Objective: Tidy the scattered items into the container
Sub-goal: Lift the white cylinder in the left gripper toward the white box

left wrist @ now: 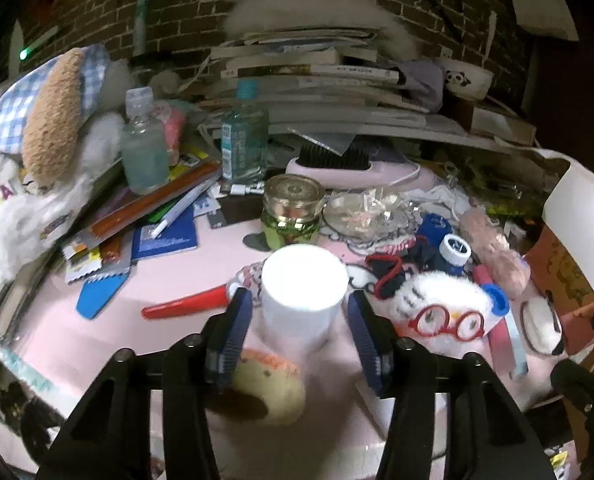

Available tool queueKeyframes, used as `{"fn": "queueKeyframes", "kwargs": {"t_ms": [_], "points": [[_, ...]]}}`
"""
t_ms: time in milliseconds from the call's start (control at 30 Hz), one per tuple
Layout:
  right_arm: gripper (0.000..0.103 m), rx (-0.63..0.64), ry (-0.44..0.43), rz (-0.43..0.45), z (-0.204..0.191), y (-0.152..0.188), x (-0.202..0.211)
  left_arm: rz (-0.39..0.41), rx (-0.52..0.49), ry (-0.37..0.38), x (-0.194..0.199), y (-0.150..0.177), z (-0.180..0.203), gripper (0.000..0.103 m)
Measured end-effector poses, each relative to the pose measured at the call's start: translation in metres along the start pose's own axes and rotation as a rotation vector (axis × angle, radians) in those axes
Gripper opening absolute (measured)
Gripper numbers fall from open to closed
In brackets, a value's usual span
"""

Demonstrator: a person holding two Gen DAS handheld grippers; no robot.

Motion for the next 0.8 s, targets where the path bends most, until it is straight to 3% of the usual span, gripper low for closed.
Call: {"fn": "queueKeyframes", "kwargs": {"t_ms": [600,800], "points": [[0.103,-0.002,-0.01,-0.02,-0.002,0.006,-0.009,0.002,-0.028,0.003,-0.003,-0.006,0.007,0.035],[0.103,-0.009,-0.016,-0.029,0.002,0.009,-0.015,0.021,-0.076,0.038,0.015,-0.031,0.024,0.035]]}}
Point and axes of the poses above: each gripper's, at about its wrist camera, not at the fingertips, and x roughly against the way its jaws point, z to its right, y to its underside, the point moved 4 cm from there along -x, roughly the way its jaws point, and after that the axes turned 12 degrees about z, right-handed, at the moved point
